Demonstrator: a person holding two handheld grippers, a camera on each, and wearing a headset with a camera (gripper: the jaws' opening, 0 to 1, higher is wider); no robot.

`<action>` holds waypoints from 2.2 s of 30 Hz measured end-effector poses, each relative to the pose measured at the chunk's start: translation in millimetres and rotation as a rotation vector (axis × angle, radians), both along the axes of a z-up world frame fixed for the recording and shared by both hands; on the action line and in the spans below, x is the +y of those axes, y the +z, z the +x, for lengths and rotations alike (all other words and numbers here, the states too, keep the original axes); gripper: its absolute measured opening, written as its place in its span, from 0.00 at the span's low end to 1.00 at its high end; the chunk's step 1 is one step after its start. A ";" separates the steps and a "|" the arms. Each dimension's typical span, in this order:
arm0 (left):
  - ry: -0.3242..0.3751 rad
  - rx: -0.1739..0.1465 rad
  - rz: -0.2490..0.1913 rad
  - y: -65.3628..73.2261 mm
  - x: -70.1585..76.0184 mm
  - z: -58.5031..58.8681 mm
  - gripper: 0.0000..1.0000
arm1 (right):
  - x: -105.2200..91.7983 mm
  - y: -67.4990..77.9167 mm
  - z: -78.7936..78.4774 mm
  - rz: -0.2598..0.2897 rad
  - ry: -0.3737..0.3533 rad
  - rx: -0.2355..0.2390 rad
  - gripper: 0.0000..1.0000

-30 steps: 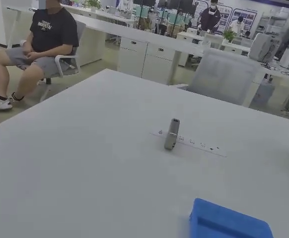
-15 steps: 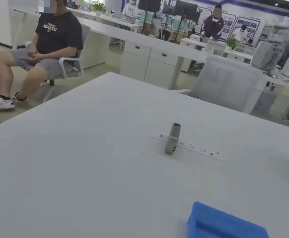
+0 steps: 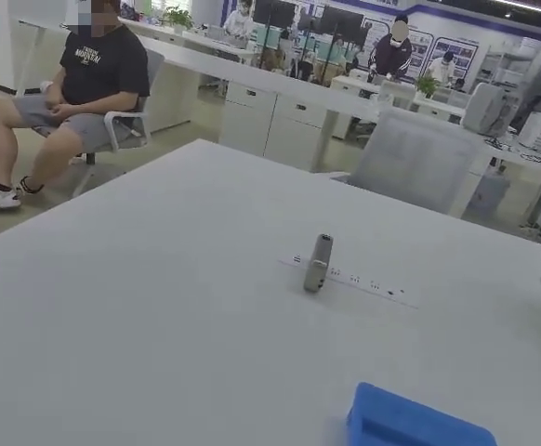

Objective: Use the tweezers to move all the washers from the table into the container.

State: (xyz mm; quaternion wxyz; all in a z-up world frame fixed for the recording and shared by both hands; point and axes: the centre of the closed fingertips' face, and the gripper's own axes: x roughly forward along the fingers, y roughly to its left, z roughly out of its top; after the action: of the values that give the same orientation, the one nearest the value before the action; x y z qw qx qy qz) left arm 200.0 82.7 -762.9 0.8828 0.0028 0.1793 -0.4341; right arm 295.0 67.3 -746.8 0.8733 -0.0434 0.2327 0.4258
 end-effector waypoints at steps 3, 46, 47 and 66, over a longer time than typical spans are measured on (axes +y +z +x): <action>-0.001 -0.001 0.006 -0.5 0.2 -0.3 0.95 | -10.3 3.2 16.2 0.022 -0.044 0.020 0.03; -0.001 0.022 0.005 -4.4 1.2 -0.7 0.91 | -3.8 -66.3 65.8 -0.062 -0.108 0.188 0.04; -0.003 0.023 0.005 -4.6 0.9 -0.9 0.91 | -3.6 -64.0 64.5 -0.055 -0.109 0.183 0.04; -0.026 0.039 0.003 -6.5 -2.2 -4.4 0.90 | -7.5 -5.8 25.0 0.116 -0.086 0.108 0.04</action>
State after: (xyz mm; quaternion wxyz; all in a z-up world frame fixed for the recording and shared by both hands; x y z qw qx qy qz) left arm 195.6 80.5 -769.4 0.8734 -0.0019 0.1972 -0.4452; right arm 319.9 59.8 -752.7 0.8780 0.0404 0.2561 0.4023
